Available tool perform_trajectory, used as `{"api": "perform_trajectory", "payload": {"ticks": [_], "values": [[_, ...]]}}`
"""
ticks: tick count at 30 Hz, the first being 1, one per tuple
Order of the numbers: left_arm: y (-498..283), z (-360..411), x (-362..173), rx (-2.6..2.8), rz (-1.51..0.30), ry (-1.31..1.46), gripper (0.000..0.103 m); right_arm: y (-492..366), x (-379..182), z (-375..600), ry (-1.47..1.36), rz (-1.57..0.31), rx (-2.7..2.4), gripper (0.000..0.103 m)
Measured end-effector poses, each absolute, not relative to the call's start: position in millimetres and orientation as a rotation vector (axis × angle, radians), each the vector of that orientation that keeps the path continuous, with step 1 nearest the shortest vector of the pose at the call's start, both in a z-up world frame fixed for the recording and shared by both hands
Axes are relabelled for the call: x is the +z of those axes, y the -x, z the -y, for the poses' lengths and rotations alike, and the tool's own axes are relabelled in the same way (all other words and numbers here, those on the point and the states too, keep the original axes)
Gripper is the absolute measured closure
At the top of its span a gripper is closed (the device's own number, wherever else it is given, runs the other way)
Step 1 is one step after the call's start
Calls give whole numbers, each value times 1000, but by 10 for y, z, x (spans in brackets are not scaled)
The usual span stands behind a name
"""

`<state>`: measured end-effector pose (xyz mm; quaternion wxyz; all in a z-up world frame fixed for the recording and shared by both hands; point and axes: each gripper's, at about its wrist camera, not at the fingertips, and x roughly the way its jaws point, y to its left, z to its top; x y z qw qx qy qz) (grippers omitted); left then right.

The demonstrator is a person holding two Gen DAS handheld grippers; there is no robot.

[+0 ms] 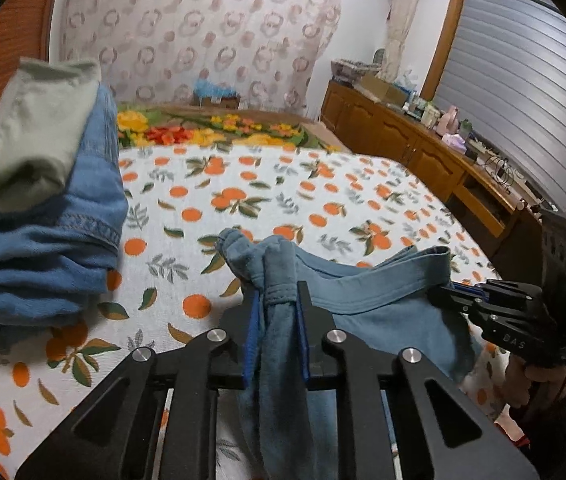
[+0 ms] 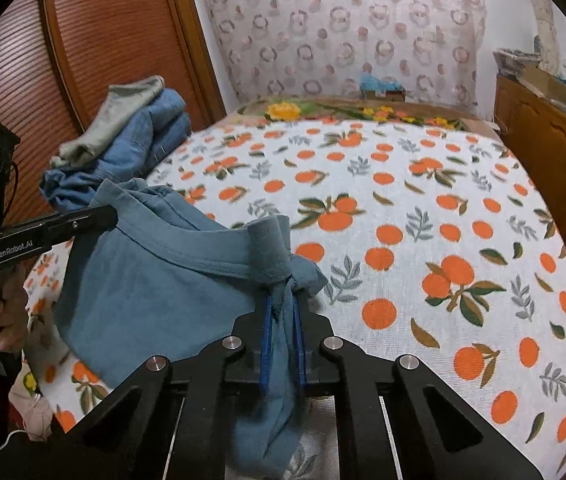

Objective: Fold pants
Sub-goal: 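Grasp the shorts' waistband with both tools and lift it, then carry the lifted shorts with both tools toward the stack of folded jeans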

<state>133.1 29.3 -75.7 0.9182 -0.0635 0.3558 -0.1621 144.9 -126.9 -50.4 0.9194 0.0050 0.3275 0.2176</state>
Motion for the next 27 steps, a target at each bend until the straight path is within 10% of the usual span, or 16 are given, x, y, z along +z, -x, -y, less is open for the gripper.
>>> {"api": "perform_trajectory", "payload": {"ticks": [27], "values": [[-884,-273,119,-355,-487,83,86,-760,185,1393,27,-416,477,94]]}}
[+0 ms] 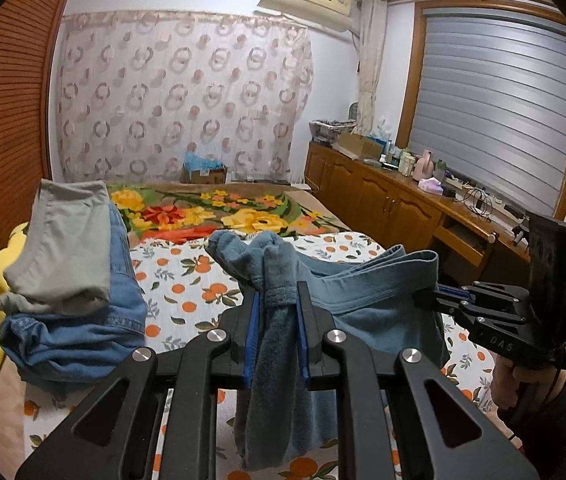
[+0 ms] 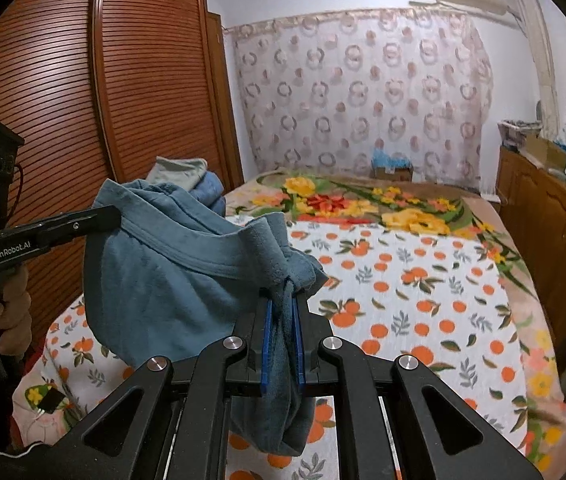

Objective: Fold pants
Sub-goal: 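Carry the lifted shorts with both tools toward the stack of folded jeans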

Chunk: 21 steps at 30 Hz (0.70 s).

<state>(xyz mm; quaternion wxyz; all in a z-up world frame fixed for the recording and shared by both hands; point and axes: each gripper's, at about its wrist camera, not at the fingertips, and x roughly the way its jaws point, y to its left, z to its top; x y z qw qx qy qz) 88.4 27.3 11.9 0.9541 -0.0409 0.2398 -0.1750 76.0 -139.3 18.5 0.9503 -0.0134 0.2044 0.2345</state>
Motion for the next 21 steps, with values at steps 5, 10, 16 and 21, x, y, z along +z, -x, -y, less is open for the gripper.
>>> {"api": "perform_trajectory", "payload": {"ticks": [5,10,16,21], "values": [[-880,-308,170,-350,-473,75,86,-765,234,1388,41,-399,485,94],[-907,-348,190,-334,-469,73,86,-872,286,1336,59,-396,498,94],[-1002,-514,230,-293,-463,85,86,-1125,388,1203,82,-388,529,94],[-1087,-701,292,-244,-452,101,86,-1441,501,1044,114,-377,569,94]]}}
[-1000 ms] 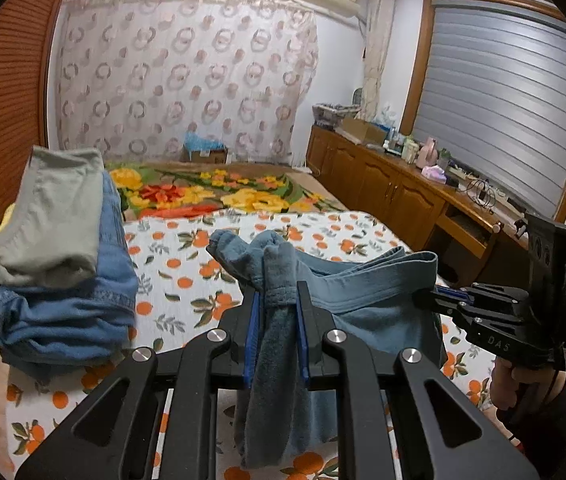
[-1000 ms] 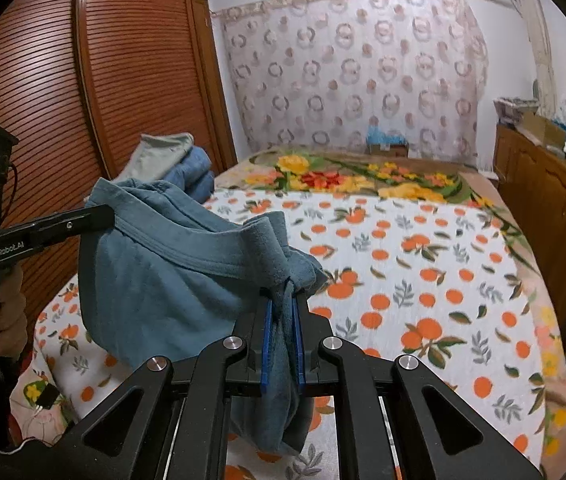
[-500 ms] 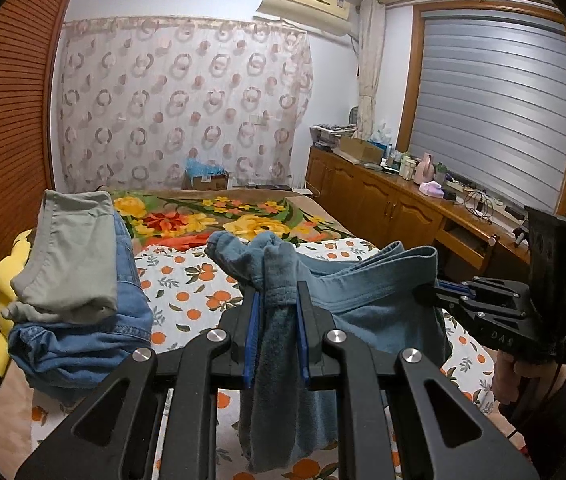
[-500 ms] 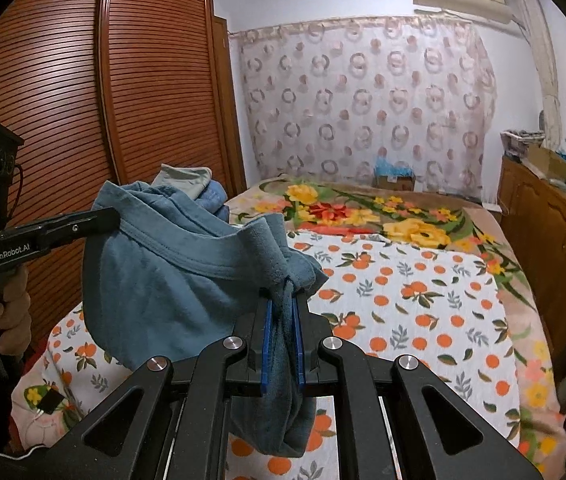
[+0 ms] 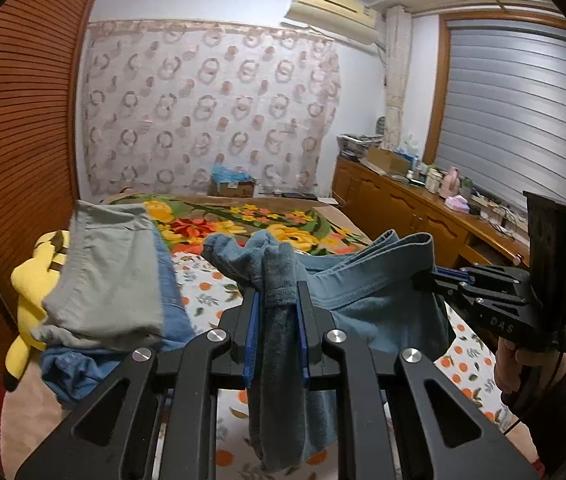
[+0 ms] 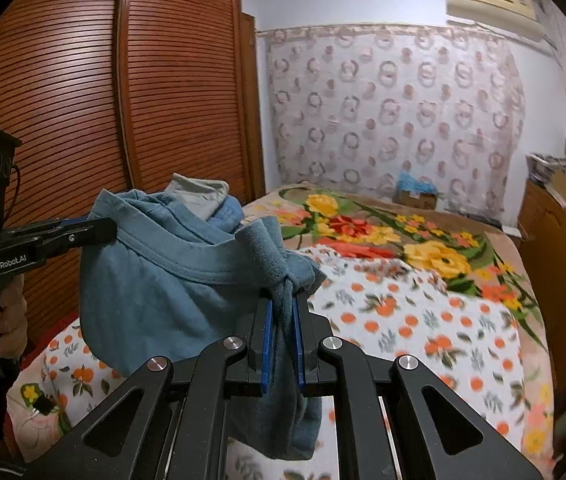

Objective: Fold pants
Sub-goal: 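Carry the lifted shorts with both tools toward the stack of folded jeans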

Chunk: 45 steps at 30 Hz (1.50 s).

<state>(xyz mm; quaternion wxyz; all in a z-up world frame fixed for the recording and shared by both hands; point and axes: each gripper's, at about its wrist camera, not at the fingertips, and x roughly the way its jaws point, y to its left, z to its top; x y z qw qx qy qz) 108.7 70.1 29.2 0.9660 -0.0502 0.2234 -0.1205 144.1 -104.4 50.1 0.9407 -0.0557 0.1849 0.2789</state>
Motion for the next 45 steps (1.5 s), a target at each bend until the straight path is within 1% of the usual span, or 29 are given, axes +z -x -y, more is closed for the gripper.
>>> {"api": "perform_trajectory", "payload": {"ticks": [7,16,26,45], "values": [[-1252,-976,395,-172,-443,123,86,-1967,697,777,169,-355,631,94],[-1410,-1210,493,-83,-417,134,86,-2535,768,591,201,-319,705,94],[-1545,-1547,349,29,-410,194,86,-3128,761,279,250,-271,790,94],[-1585,-1843,-67,211,-378,315,86,-4018,625,-430,378,-216,995,94]]}}
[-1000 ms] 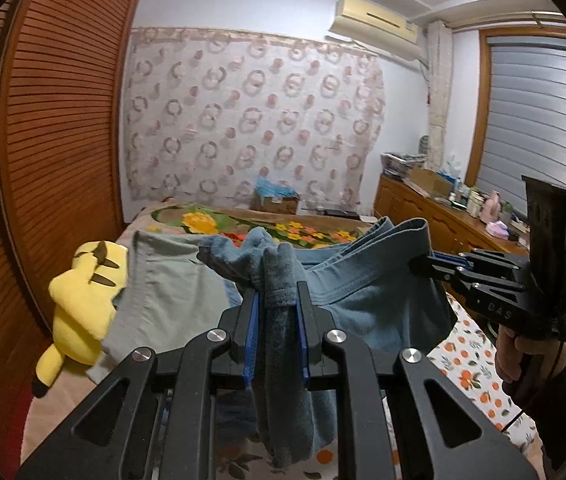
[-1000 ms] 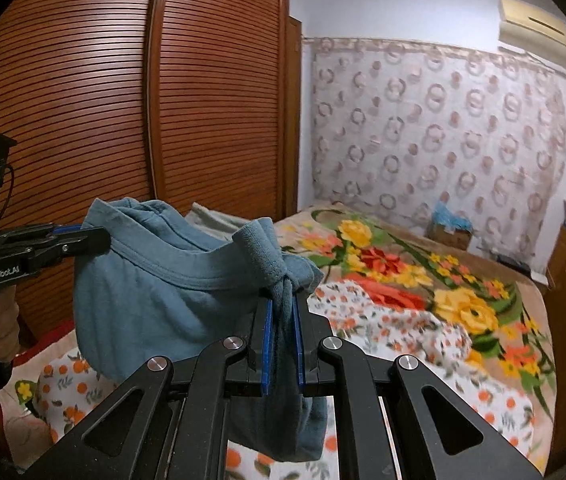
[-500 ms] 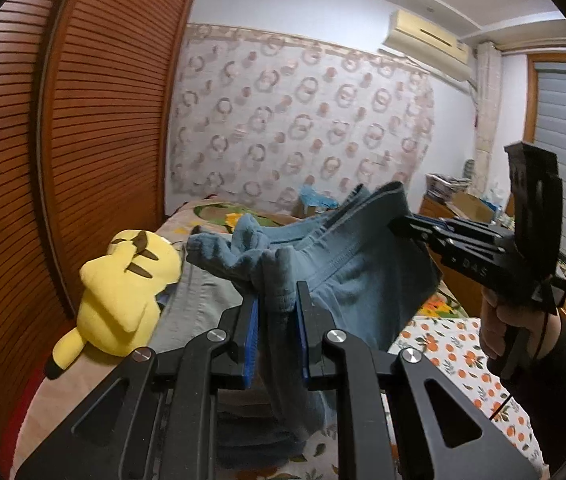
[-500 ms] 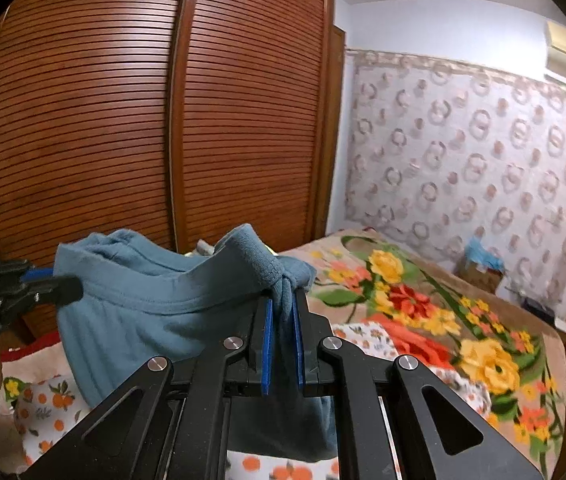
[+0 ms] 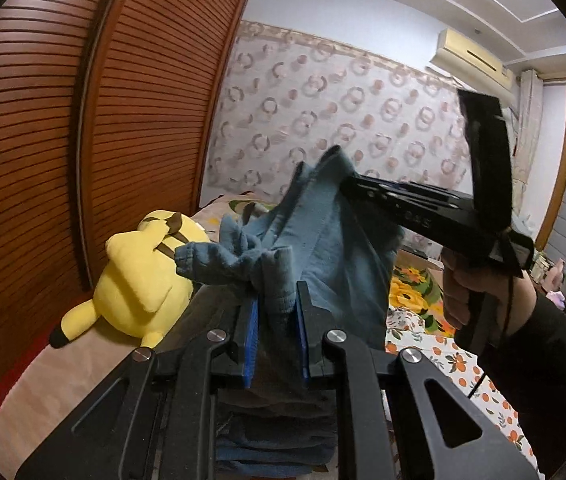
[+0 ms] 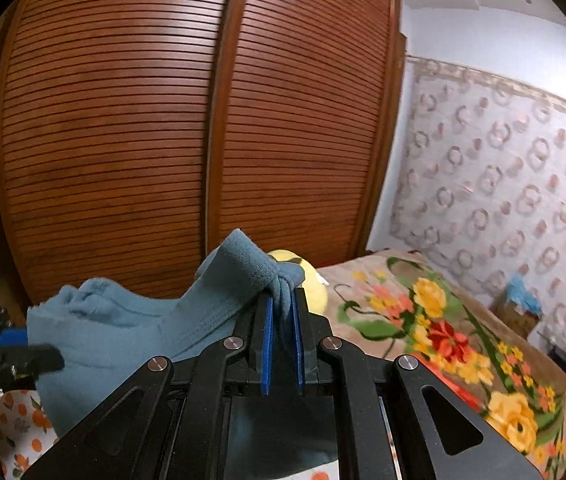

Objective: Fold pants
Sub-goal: 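Carry the lifted shorts with both tools toward the stack of folded jeans, then lower the shorts onto the jeans stack and open both tools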

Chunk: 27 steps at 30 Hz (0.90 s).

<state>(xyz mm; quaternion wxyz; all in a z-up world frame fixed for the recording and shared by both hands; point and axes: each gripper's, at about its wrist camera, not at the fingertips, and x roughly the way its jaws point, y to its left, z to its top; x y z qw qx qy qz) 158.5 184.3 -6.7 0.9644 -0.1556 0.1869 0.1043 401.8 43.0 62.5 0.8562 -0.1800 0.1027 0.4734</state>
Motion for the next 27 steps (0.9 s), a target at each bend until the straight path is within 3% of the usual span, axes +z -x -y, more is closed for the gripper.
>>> {"api": "perform_trajectory", "payload": {"ticks": [11,15,18,22,27], "values": [[-1596,-1928,-228,280,-421,347,85,-4350,393,-573,391,-293,1045,94],[-1590,-1926,-235,289,-435,349,79,-4424,390,-639,396,-341,1036,93],[-1586,-1920,-205,271,-430,342,73,-4473,436,-572,358,-385,1044,88],[-1550,-1938,-122,272,-407,323,64,-4457,582,-478,331,-382,1022,69],[-1591,-1909,2,262,-419,257,58,-4391,674,-207,293,-373,1017,69]]}}
